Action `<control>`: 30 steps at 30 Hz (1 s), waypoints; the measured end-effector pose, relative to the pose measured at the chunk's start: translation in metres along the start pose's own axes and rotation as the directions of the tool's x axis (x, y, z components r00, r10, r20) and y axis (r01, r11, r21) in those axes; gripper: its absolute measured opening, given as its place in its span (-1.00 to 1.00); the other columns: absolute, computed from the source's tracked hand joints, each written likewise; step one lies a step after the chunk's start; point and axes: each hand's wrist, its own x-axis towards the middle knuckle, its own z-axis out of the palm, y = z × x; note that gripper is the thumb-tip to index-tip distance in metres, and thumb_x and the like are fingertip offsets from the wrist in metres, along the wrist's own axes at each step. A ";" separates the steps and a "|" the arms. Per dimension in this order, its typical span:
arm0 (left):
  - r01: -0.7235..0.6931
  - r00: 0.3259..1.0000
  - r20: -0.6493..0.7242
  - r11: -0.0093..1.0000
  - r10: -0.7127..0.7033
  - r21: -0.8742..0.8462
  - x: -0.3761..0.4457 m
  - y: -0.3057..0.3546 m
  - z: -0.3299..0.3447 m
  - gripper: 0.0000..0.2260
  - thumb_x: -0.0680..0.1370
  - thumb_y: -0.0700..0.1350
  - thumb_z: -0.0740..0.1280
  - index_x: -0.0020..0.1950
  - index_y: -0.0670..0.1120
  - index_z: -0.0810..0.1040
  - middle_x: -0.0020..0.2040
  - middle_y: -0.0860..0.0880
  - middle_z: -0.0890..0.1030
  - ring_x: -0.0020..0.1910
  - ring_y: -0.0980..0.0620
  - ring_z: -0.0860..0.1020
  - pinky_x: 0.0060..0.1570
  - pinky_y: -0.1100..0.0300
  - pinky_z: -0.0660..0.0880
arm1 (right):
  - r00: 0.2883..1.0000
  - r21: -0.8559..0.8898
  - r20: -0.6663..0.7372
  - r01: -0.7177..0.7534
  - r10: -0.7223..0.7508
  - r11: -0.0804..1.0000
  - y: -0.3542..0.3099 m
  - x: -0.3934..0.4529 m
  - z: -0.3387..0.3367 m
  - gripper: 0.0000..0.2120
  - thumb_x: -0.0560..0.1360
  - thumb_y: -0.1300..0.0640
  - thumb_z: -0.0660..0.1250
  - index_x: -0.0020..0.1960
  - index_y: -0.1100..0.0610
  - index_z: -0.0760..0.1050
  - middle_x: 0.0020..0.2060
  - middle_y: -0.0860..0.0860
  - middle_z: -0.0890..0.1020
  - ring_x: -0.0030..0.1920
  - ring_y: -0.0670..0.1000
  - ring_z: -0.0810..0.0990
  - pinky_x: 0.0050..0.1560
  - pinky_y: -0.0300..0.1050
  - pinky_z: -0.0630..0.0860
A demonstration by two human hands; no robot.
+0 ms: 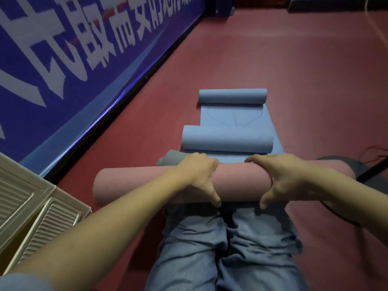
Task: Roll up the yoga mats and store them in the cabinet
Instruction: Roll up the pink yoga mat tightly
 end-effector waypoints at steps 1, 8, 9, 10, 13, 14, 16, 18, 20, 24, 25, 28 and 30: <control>-0.007 1.000 -0.013 1.000 0.007 0.005 0.003 -0.002 0.000 -0.26 0.09 0.47 0.53 0.01 -0.02 0.48 -0.09 -0.05 0.65 -0.16 -0.12 0.59 -0.19 0.06 0.50 | 1.000 -0.034 0.009 0.010 -0.010 0.999 0.000 -0.002 -0.002 0.05 -0.05 -0.45 0.55 0.36 -0.29 0.25 0.06 -0.30 0.52 0.05 -0.07 0.56 0.02 -0.12 0.50; -0.062 0.998 -0.031 0.998 0.063 0.026 -0.021 -0.005 0.004 -0.28 0.09 0.44 0.52 0.01 0.02 0.44 -0.06 -0.03 0.65 -0.12 -0.13 0.61 -0.18 0.04 0.51 | 0.996 -0.212 -0.088 -0.003 -0.016 0.977 -0.023 -0.023 0.008 -0.09 0.01 -0.48 0.43 0.26 -0.15 0.29 0.02 -0.15 0.61 0.00 0.04 0.61 -0.12 -0.05 0.44; -0.070 0.997 -0.017 0.997 0.070 0.028 -0.028 -0.005 0.002 -0.28 0.08 0.46 0.50 0.02 0.03 0.45 -0.05 -0.02 0.66 -0.10 -0.13 0.62 -0.15 0.04 0.53 | 0.996 -0.208 -0.090 -0.003 -0.016 0.978 -0.029 -0.031 0.008 -0.10 0.01 -0.48 0.43 0.25 -0.15 0.29 -0.04 -0.16 0.58 -0.03 0.05 0.61 -0.15 -0.05 0.40; -0.081 0.997 -0.001 0.996 0.081 0.022 -0.034 -0.004 0.000 -0.27 0.07 0.46 0.50 0.04 0.05 0.46 -0.04 0.00 0.67 -0.09 -0.12 0.63 -0.14 0.04 0.54 | 0.996 -0.203 -0.088 -0.006 -0.012 0.979 -0.035 -0.039 0.008 -0.11 0.01 -0.48 0.42 0.23 -0.14 0.30 -0.11 -0.15 0.55 -0.07 0.05 0.60 -0.18 -0.06 0.38; -0.107 0.993 0.056 0.994 0.107 -0.013 -0.055 -0.002 0.000 -0.26 0.06 0.46 0.48 0.08 0.08 0.47 -0.01 0.06 0.67 -0.06 -0.06 0.63 -0.14 0.06 0.54 | 0.997 -0.201 -0.079 0.001 -0.017 0.980 -0.052 -0.062 0.012 -0.17 0.04 -0.47 0.40 0.19 -0.12 0.33 -0.10 -0.10 0.61 -0.15 0.07 0.58 -0.22 -0.06 0.37; -0.108 0.991 0.076 0.994 0.110 -0.031 -0.062 -0.001 0.000 -0.25 0.05 0.46 0.47 0.09 0.09 0.47 -0.01 0.07 0.67 -0.06 -0.04 0.64 -0.12 0.05 0.55 | 0.997 -0.196 -0.069 0.007 -0.021 0.981 -0.057 -0.067 0.015 -0.16 0.04 -0.47 0.39 0.20 -0.11 0.34 -0.05 -0.09 0.63 -0.13 0.07 0.59 -0.21 -0.06 0.36; -0.107 0.987 0.116 0.992 0.114 -0.068 -0.077 0.003 0.000 -0.26 0.04 0.47 0.45 0.08 0.10 0.46 -0.04 0.08 0.65 -0.09 -0.02 0.63 -0.14 0.05 0.56 | 0.999 -0.171 -0.026 0.017 -0.022 0.985 -0.062 -0.074 0.020 -0.09 0.03 -0.49 0.39 0.26 -0.11 0.33 0.04 -0.10 0.62 -0.02 0.05 0.61 -0.14 -0.07 0.39; -0.116 0.978 0.162 0.988 0.131 -0.098 -0.089 0.008 -0.001 -0.29 0.04 0.46 0.47 0.02 0.08 0.46 -0.08 0.08 0.61 -0.14 0.00 0.58 -0.15 0.07 0.54 | 0.999 -0.124 0.042 0.025 -0.020 0.992 -0.065 -0.080 0.025 -0.03 0.02 -0.51 0.41 0.33 -0.13 0.29 0.05 -0.10 0.62 0.02 0.05 0.60 -0.07 -0.06 0.44; -0.126 0.967 0.205 0.985 0.149 -0.118 -0.099 0.015 -0.003 -0.29 0.04 0.47 0.48 -0.01 0.06 0.47 -0.10 0.07 0.59 -0.15 -0.01 0.55 -0.12 0.06 0.55 | 0.994 -0.072 0.106 0.039 -0.031 0.997 -0.065 -0.088 0.027 0.01 0.01 -0.51 0.43 0.36 -0.15 0.25 0.04 -0.07 0.63 0.02 0.04 0.61 -0.06 -0.08 0.45; -0.116 0.952 0.271 0.986 0.144 -0.119 -0.102 0.024 0.001 -0.25 0.03 0.53 0.47 -0.02 0.04 0.49 -0.10 0.02 0.61 -0.17 -0.05 0.55 -0.08 0.04 0.57 | 0.968 -0.009 0.245 0.066 -0.061 0.998 -0.058 -0.087 0.027 -0.01 0.01 -0.48 0.49 0.34 -0.21 0.24 0.00 -0.12 0.60 0.00 -0.02 0.57 -0.08 -0.13 0.39; -0.112 0.947 0.285 0.984 0.148 -0.141 -0.099 0.024 0.003 -0.24 0.03 0.54 0.47 -0.01 0.04 0.50 -0.11 0.03 0.62 -0.17 -0.04 0.55 -0.07 0.05 0.57 | 0.956 0.020 0.287 0.058 -0.061 0.998 -0.055 -0.082 0.026 -0.03 0.00 -0.48 0.50 0.32 -0.22 0.26 -0.01 -0.14 0.59 0.00 -0.03 0.57 -0.06 -0.11 0.43; -0.059 0.937 0.313 0.955 0.153 -0.291 -0.084 0.016 0.012 -0.23 0.00 0.51 0.52 0.00 0.05 0.53 -0.10 0.13 0.61 -0.12 0.04 0.57 -0.03 0.11 0.57 | 0.926 0.129 0.372 0.020 -0.067 0.991 -0.044 -0.064 0.020 -0.07 -0.01 -0.44 0.58 0.26 -0.21 0.35 -0.01 -0.24 0.55 0.03 -0.09 0.54 -0.02 -0.17 0.48; -0.071 0.939 0.283 0.913 0.198 -0.402 -0.073 0.010 0.018 -0.25 0.00 0.47 0.56 0.04 0.11 0.51 0.01 0.23 0.52 0.02 0.14 0.51 0.07 0.21 0.52 | 0.909 0.162 0.411 0.002 -0.069 0.987 -0.038 -0.053 0.015 -0.09 -0.01 -0.40 0.62 0.24 -0.21 0.37 0.01 -0.29 0.52 0.06 -0.13 0.52 0.01 -0.23 0.45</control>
